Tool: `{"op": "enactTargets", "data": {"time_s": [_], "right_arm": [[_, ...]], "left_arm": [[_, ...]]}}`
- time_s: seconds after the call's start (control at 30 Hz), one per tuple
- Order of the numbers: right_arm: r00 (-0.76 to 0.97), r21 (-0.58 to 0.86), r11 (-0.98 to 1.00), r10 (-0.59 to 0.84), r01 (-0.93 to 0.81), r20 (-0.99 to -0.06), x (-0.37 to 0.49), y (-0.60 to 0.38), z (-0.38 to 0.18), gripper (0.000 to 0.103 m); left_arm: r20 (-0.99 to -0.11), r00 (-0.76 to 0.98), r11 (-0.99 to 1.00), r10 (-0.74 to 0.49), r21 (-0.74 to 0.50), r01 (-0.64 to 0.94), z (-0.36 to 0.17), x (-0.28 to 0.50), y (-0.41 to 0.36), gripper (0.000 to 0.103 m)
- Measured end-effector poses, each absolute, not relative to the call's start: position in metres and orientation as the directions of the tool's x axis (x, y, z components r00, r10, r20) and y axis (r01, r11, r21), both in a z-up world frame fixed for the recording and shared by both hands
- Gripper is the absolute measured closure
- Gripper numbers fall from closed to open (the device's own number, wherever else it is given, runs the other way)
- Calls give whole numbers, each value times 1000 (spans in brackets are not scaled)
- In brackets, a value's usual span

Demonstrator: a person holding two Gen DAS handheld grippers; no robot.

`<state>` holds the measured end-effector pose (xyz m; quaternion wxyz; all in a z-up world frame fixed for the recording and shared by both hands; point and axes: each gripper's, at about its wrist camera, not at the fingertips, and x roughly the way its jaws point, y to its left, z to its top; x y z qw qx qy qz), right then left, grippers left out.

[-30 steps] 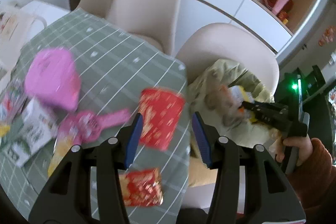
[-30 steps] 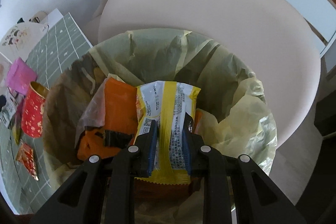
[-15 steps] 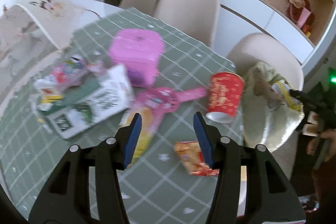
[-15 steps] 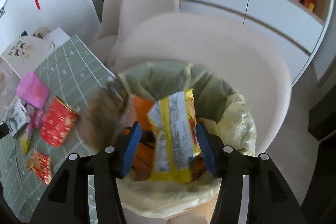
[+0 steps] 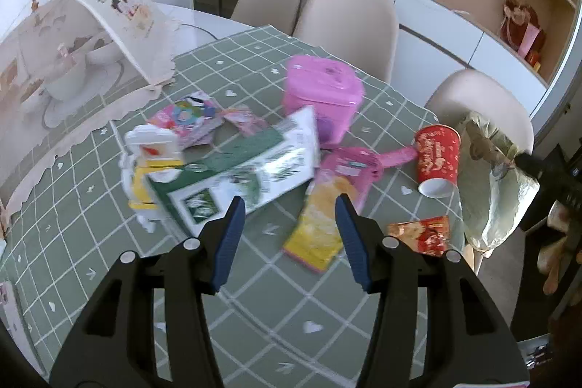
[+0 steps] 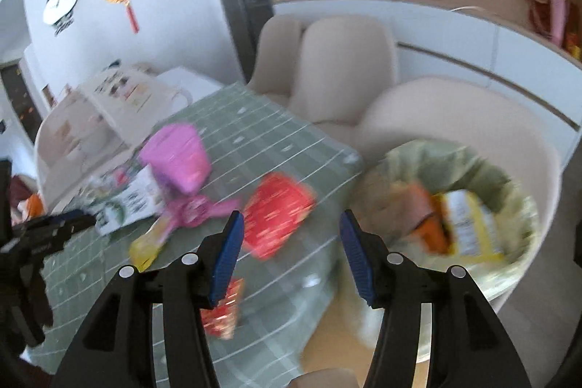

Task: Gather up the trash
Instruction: 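Move the left gripper toward the pink-printed snack bag and grasp it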

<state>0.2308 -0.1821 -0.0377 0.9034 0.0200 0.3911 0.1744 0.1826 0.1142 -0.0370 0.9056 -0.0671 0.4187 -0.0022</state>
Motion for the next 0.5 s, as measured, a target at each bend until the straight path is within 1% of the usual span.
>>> {"op": "enactTargets", "data": {"time_s": [0.13,0.33,0.4,0.5], "right_arm": [[565,169,914,366,-370,-739,225,-149,-48,51],[518,164,891,387,-425,-763,225,-124,-62,51],[528,145,893,376,-426,-761,225,-120,-64,51],[550,107,911,331,-399,-767,228,-118,-66,51]], "left_arm": [[-714,692,979,-110,-197,-47,-34,171,152,54],[-662,741,961,-108,-260,-92,-27,167,221,52],[-660,742,960,-118,-267,-85,-26,174,236,51],[-683,721,965,-112,-248,-85,-30,191,251,50]]}}
